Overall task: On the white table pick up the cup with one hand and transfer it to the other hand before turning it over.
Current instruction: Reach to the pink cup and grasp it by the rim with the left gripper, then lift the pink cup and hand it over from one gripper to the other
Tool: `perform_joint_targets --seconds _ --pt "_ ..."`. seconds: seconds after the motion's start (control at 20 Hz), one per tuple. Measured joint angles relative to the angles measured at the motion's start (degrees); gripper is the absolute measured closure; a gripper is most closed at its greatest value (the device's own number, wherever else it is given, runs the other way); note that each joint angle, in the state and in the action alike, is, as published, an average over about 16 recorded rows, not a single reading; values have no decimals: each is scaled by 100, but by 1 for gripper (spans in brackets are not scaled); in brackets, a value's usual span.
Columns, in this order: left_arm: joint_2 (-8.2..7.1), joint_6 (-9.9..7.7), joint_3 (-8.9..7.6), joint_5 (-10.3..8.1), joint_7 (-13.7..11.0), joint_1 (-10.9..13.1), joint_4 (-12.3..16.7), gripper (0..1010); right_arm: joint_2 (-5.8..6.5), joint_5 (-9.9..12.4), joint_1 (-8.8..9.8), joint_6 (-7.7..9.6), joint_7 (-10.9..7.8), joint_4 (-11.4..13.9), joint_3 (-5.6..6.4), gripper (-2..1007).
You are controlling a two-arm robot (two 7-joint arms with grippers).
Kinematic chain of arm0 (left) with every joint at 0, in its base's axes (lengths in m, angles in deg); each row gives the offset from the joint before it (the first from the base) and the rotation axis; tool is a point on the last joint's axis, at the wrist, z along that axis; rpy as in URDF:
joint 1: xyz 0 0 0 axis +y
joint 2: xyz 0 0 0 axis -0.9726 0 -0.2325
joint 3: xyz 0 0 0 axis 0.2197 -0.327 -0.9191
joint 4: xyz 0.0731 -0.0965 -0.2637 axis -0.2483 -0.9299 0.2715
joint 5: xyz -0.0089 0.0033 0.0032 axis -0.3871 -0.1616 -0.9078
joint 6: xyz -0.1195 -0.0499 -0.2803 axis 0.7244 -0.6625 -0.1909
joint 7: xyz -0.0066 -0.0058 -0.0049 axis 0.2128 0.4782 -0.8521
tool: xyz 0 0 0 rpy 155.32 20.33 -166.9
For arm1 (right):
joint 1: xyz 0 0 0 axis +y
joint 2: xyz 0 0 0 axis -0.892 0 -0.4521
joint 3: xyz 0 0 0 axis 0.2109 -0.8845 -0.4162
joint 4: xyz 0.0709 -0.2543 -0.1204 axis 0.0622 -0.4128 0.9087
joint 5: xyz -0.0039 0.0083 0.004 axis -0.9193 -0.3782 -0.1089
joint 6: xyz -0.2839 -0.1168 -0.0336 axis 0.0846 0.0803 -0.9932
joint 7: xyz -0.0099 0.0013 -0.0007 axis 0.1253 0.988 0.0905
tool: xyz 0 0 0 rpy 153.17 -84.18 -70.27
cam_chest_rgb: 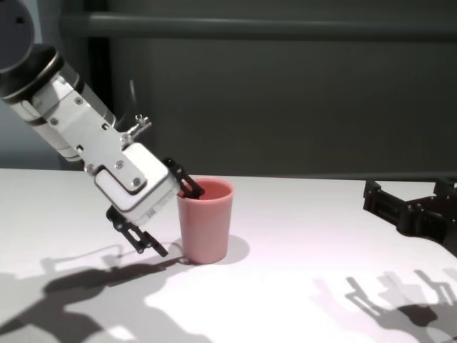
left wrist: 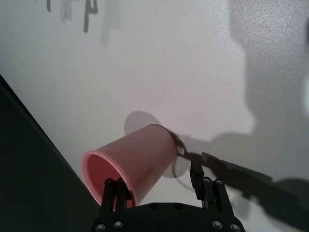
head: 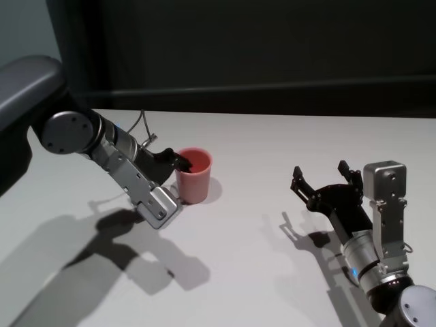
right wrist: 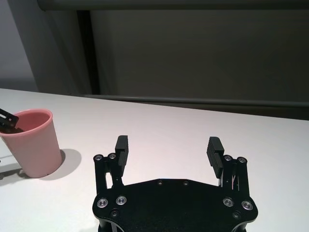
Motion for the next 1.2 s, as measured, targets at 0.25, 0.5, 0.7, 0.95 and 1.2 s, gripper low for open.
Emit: perform_joint_targets --seconds 0.25,0.5,0.7,0.95,1.2 --pt "-9 1 61 -134 -95 -18 -17 390 0 0 0 0 0 0 0 3" --pt "-26 8 107 -238 -104 -31 -17 567 0 0 0 0 0 0 0 3" --pt "-42 4 99 -361 -65 -35 -23 712 0 0 0 0 0 0 0 3" --pt "-74 -9 24 -613 21 -13 -44 853 0 0 0 0 0 0 0 3" --pt "-142 -53 -139 -1037 133 80 -45 944 0 0 0 0 0 0 0 3"
